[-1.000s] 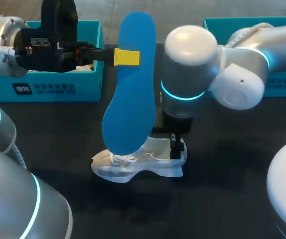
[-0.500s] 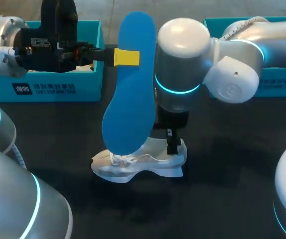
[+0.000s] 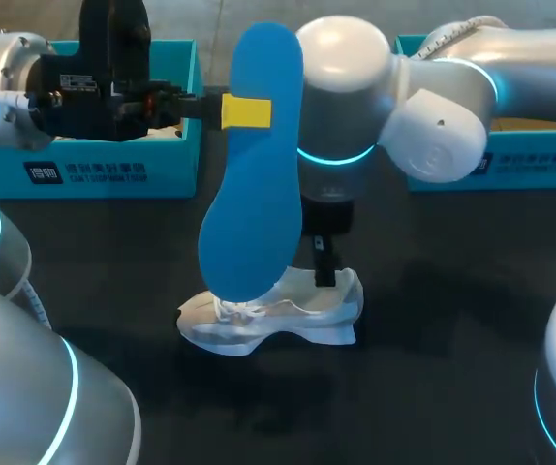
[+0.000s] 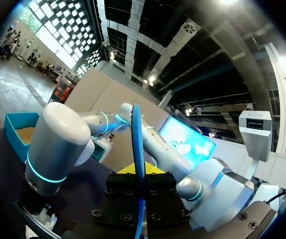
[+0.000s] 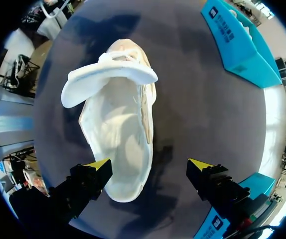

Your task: Take the shoe out of the shoebox, open the shoe tongue, remove and reinsert the insole, then place the shoe into the shoebox

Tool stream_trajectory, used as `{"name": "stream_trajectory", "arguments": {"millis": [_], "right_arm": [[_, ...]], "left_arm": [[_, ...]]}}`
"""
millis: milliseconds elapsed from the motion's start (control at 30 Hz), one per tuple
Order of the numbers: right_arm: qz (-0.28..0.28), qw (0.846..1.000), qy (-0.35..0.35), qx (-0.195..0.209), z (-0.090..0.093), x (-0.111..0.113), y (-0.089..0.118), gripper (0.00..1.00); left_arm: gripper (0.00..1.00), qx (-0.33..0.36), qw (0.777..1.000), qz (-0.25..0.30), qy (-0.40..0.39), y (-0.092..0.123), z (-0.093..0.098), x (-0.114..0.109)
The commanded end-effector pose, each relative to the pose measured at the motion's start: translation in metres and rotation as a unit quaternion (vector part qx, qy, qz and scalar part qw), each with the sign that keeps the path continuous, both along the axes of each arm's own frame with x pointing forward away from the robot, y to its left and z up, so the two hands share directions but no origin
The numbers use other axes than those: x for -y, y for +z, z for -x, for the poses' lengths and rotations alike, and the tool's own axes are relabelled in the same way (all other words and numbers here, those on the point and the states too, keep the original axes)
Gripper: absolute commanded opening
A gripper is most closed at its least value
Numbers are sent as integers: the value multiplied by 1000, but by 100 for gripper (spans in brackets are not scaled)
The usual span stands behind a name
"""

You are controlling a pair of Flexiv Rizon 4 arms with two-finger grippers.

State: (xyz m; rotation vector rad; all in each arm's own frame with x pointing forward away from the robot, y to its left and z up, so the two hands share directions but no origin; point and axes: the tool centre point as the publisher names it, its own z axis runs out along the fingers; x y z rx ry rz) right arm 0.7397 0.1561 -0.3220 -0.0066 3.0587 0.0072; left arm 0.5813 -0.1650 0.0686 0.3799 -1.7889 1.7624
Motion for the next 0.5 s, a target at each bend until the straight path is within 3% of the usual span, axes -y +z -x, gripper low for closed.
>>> {"name": "stream_trajectory", "arguments": {"millis": [33, 500], "right_arm": [[-3, 1000, 0, -4, -5, -3, -9, 100], [-18, 1000, 18, -10, -16, -18, -28, 100]], "left_arm": [[0, 0, 1000, 1, 0, -1, 0, 1], [0, 0, 1000, 1, 0, -1, 0, 1]]}}
